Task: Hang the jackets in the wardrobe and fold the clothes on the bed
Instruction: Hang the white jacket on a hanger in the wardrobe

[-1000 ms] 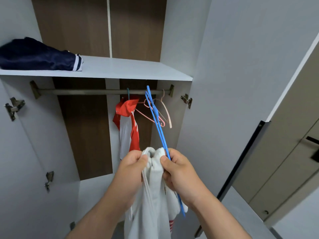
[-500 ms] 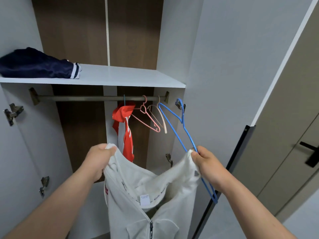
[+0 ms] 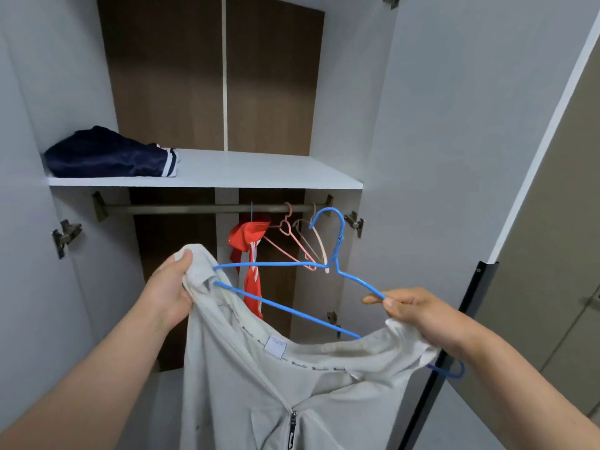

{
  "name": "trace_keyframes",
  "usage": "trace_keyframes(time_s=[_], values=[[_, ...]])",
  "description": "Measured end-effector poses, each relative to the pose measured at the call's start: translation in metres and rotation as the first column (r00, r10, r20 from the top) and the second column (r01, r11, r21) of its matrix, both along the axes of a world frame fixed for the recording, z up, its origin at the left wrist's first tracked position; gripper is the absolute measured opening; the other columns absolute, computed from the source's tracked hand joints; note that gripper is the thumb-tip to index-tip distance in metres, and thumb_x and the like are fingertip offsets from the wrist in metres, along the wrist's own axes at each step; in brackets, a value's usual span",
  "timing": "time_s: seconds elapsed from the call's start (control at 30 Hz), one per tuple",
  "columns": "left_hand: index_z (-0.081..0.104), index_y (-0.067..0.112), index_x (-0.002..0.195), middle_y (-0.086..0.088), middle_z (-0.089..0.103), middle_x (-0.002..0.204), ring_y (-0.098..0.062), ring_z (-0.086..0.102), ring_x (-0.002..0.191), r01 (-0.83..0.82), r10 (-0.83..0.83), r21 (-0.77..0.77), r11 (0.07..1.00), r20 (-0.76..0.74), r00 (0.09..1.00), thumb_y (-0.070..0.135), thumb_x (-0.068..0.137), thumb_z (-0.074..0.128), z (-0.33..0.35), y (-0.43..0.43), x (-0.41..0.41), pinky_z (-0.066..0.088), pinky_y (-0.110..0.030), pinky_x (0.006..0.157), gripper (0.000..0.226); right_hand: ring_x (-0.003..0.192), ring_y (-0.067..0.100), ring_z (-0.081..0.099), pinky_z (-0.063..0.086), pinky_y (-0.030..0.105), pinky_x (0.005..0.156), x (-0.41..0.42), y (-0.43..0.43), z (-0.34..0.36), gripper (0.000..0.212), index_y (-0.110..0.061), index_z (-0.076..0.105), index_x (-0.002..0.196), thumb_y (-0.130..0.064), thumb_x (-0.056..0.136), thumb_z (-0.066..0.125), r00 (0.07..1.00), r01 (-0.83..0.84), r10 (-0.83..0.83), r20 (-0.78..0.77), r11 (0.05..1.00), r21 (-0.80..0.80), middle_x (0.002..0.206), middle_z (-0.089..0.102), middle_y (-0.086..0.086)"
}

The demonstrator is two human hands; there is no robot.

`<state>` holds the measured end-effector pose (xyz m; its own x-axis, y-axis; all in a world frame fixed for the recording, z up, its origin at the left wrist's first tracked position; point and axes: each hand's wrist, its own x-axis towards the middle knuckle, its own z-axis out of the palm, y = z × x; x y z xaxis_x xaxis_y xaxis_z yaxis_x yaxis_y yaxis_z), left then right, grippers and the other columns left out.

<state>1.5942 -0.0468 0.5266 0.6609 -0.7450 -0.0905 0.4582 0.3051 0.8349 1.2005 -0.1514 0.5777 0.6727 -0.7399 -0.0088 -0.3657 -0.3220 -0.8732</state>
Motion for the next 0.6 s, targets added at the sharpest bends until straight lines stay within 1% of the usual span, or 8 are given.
trace_keyframes(time_s=[0.1, 0.17, 0.23, 0.33, 0.4, 0.47, 0.53, 0.6], values=[[0.063, 0.019, 0.112, -0.009, 0.074, 0.101, -0.023, 0.071, 0.094, 0.051, -0.051, -0.066, 0.997, -0.001, 0.999, 0.027, 0.101, 0.052, 0.010, 0.004, 0.007, 0.054, -0.044, 0.080, 0.018, 0.062, -0.013, 0.053, 0.036, 0.010, 0.075, -0.002, -0.002, 0.003, 0.026, -0.020, 0.072, 0.113, -0.017, 0.103, 0.048, 0.998, -0.060, 0.060, -0.022, 0.998, -0.007, 0.056, 0.056, -0.025], [0.064, 0.017, 0.113, -0.010, 0.072, 0.103, -0.023, 0.070, 0.097, 0.091, -0.088, -0.056, 0.994, 0.051, 0.995, 0.027, 0.100, 0.052, 0.018, 0.006, 0.008, 0.054, -0.044, 0.082, 0.019, 0.059, -0.003, 0.044, 0.036, 0.016, 0.074, -0.002, -0.005, 0.002, 0.029, -0.030, 0.077, 0.105, -0.019, 0.102, 0.050, 0.998, -0.063, 0.063, -0.023, 0.998, -0.015, 0.056, 0.042, -0.018], [0.065, 0.015, 0.114, -0.009, 0.074, 0.100, -0.021, 0.073, 0.092, 0.138, -0.135, -0.016, 0.990, 0.127, 0.983, 0.025, 0.099, 0.054, 0.025, 0.009, 0.005, 0.056, -0.039, 0.076, 0.021, 0.062, 0.005, 0.040, 0.034, 0.019, 0.070, 0.001, -0.007, 0.000, 0.031, -0.034, 0.079, 0.100, -0.021, 0.103, 0.051, 0.997, -0.062, 0.061, -0.040, 0.997, -0.036, 0.060, 0.035, -0.014], [0.070, 0.015, 0.109, -0.008, 0.076, 0.096, -0.017, 0.074, 0.084, 0.187, -0.196, 0.058, 0.981, 0.302, 0.933, 0.023, 0.097, 0.057, 0.031, 0.007, -0.011, 0.058, -0.032, 0.066, 0.020, 0.064, -0.005, 0.051, 0.037, 0.012, 0.071, 0.012, -0.004, 0.000, 0.026, -0.030, 0.076, 0.104, -0.021, 0.103, 0.051, 0.997, -0.072, 0.069, -0.046, 0.996, -0.060, 0.058, 0.052, -0.021], [0.076, 0.029, 0.098, -0.001, 0.075, 0.101, -0.013, 0.072, 0.090, 0.171, -0.245, 0.183, 0.968, 0.545, 0.802, 0.028, 0.096, 0.060, 0.032, 0.004, -0.028, 0.056, -0.033, 0.075, 0.017, 0.064, -0.009, 0.053, 0.038, 0.006, 0.069, 0.021, -0.002, 0.002, 0.025, -0.025, 0.075, 0.103, -0.016, 0.103, 0.052, 0.997, -0.076, 0.075, -0.018, 0.994, -0.076, 0.058, 0.055, -0.023], [0.075, 0.039, 0.091, 0.014, 0.069, 0.100, -0.001, 0.065, 0.093, 0.063, -0.265, 0.276, 0.959, 0.794, 0.547, 0.031, 0.097, 0.059, 0.032, -0.001, -0.044, 0.050, -0.029, 0.081, 0.019, 0.063, -0.007, 0.052, 0.040, 0.005, 0.068, 0.028, 0.000, 0.006, 0.023, -0.023, 0.076, 0.099, -0.014, 0.102, 0.054, 0.998, -0.069, 0.070, 0.007, 0.993, -0.096, 0.060, 0.056, -0.021], [0.071, 0.034, 0.090, 0.011, 0.066, 0.097, -0.005, 0.062, 0.092, 0.005, -0.258, 0.276, 0.961, 0.893, 0.369, 0.030, 0.099, 0.055, 0.036, -0.006, -0.057, 0.050, -0.031, 0.080, 0.019, 0.074, -0.010, 0.059, 0.041, 0.003, 0.073, 0.033, 0.000, 0.012, 0.021, -0.025, 0.076, 0.097, -0.013, 0.099, 0.060, 0.998, -0.053, 0.056, 0.024, 0.992, -0.114, 0.074, 0.068, -0.021], [0.063, 0.020, 0.084, -0.001, 0.066, 0.087, -0.019, 0.062, 0.083, -0.011, -0.278, 0.290, 0.957, 0.928, 0.247, 0.026, 0.101, 0.050, 0.038, -0.009, -0.065, 0.051, -0.045, 0.078, 0.023, 0.073, -0.007, 0.060, 0.043, 0.008, 0.071, 0.035, 0.000, 0.020, 0.019, -0.025, 0.075, 0.100, -0.010, 0.093, 0.069, 0.995, -0.086, 0.090, 0.029, 0.990, -0.112, 0.076, 0.070, -0.021]])
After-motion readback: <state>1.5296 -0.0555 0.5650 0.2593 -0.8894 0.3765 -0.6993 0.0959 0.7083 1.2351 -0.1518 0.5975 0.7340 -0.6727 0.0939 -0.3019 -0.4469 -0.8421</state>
